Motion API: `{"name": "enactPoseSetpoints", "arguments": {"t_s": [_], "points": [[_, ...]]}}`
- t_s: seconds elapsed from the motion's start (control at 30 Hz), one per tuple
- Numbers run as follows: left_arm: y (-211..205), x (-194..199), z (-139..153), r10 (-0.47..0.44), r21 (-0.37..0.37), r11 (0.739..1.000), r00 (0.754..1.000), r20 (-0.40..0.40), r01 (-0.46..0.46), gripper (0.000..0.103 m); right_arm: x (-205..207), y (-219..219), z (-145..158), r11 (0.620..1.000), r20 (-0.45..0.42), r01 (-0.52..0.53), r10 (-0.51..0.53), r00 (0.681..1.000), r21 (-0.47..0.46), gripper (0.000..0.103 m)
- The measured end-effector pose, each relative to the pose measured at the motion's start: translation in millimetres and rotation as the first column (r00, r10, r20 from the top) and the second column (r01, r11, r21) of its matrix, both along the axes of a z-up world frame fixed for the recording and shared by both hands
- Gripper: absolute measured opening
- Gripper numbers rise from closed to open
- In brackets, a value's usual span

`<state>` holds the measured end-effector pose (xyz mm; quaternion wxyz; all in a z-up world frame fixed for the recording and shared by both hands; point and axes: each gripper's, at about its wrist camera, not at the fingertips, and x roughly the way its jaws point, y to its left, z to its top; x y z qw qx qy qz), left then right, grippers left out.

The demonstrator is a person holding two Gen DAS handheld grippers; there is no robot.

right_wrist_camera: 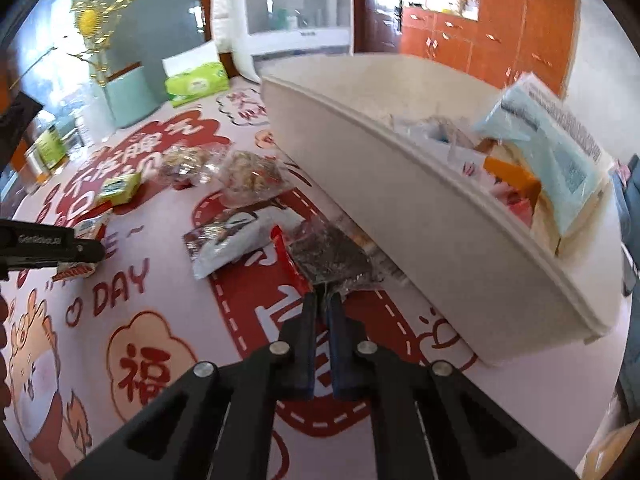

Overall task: Organize snacks
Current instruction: 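Grasp the white LIPO cracker bag with the left tool while the right grasps a small wrapped snack, then carry both snacks over the white tray and open both tools to release them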

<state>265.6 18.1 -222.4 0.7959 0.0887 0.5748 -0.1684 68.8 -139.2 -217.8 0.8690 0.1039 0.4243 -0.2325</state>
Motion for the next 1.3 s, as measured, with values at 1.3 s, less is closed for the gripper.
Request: {"name": "enactPoseSetpoints", "arguments": {"t_s": [1.3], "points": [[-71.9,-144.3,218.2,-0.222,-0.336,0.895,0.946,0.236,0.294,0.044,-111.9,16.8,221.7,0.905,0.339,-0.05,0.209,0.918,-0.423,0.003]]}}
